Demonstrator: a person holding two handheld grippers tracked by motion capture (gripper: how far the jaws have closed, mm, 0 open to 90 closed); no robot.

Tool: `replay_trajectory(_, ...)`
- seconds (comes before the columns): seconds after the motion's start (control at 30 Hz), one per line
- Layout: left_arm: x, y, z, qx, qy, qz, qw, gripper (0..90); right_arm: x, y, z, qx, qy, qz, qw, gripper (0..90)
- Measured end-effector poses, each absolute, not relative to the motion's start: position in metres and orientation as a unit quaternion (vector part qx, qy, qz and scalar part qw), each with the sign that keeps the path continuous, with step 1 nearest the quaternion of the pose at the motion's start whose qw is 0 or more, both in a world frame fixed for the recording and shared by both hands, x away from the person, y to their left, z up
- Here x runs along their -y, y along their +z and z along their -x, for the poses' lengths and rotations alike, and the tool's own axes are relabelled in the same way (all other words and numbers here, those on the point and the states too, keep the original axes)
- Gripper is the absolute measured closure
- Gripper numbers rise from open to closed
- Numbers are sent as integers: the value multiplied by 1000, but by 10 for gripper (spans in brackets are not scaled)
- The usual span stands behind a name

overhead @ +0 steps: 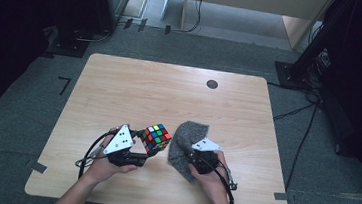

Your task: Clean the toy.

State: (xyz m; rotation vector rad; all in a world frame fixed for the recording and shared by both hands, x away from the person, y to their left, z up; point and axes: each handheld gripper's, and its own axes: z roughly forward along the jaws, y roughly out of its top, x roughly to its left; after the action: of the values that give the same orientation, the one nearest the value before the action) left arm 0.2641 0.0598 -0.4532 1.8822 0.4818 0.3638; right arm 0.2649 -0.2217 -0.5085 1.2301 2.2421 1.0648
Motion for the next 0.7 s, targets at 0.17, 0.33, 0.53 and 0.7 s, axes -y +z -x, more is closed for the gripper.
replay_trajectory(0.17,-57,-458,-265,-196,156,-810,530,339,234,-473,-253,-729,484,-441,201,769)
replay_trajectory(0.33,-47,-462,-261,-177,156,-822,519,340,237,-429,-231,-668,603,-397,179,769)
replay_trajectory(0.53,-40,-462,-253,-151,167,-825,518,340,213,-413,-216,-680,636,-342,127,767)
replay_trajectory(0.7,-40,-459,-251,-146,174,-823,521,340,217,-431,-229,-687,607,-385,113,765)
